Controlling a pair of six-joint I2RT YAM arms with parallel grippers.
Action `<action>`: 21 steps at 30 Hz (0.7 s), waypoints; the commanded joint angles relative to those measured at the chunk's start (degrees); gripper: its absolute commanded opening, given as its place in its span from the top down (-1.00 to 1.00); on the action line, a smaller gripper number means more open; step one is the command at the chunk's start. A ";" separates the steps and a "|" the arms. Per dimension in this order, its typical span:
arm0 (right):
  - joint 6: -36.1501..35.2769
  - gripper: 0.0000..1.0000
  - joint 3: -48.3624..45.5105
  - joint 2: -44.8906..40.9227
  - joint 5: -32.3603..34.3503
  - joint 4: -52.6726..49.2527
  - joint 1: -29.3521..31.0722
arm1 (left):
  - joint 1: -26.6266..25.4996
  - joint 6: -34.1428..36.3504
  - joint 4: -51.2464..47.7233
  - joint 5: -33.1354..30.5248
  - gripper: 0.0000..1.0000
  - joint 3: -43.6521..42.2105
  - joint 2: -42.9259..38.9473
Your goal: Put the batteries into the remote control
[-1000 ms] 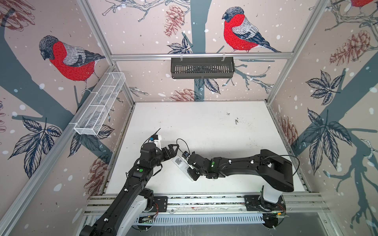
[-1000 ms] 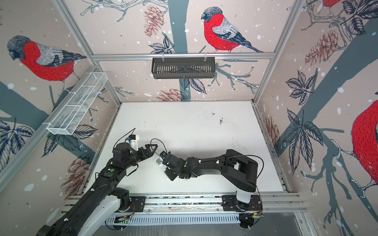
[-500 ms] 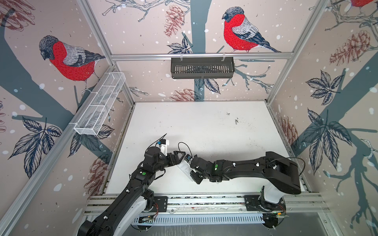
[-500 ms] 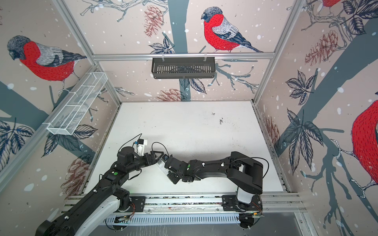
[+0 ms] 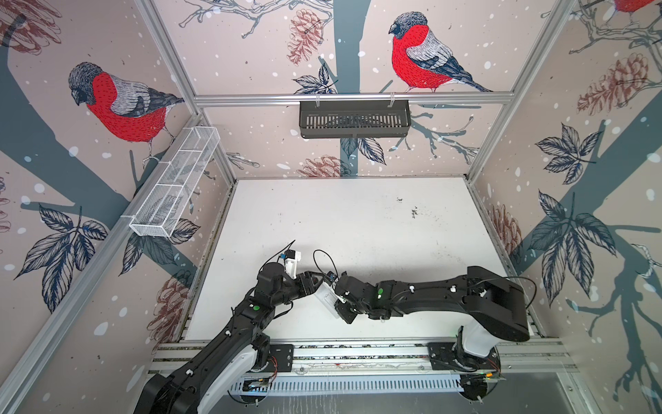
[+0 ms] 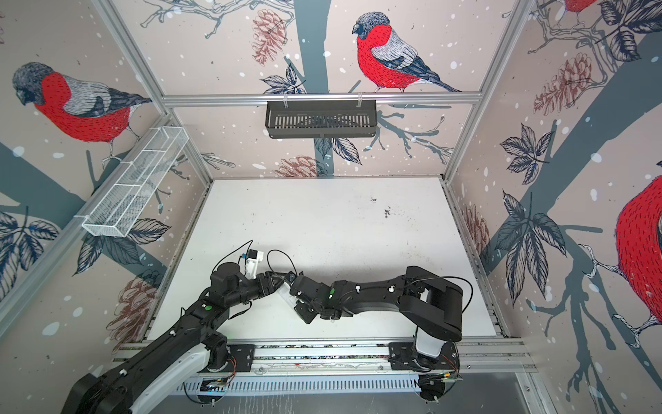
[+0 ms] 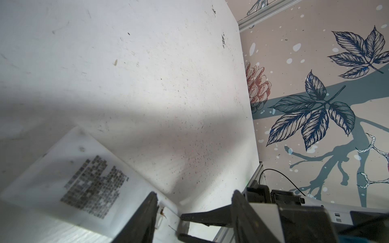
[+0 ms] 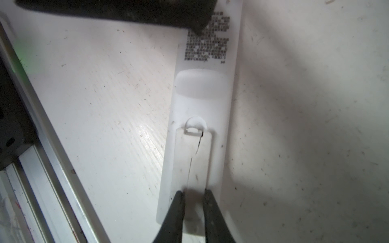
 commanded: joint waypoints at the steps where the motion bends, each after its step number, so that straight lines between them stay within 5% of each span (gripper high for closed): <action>1: 0.91 0.60 -0.34 -0.34 -1.10 -3.83 -0.22 | -0.54 -1.11 2.44 3.04 0.03 -0.68 0.16; 5: 0.87 0.60 -0.09 -0.31 -1.09 -3.77 -0.57 | -1.03 -1.98 1.68 2.41 0.33 -1.52 0.57; 21: 0.55 0.60 0.10 0.18 -1.45 -3.03 -1.12 | -2.32 -2.27 7.91 2.48 0.88 -3.60 7.54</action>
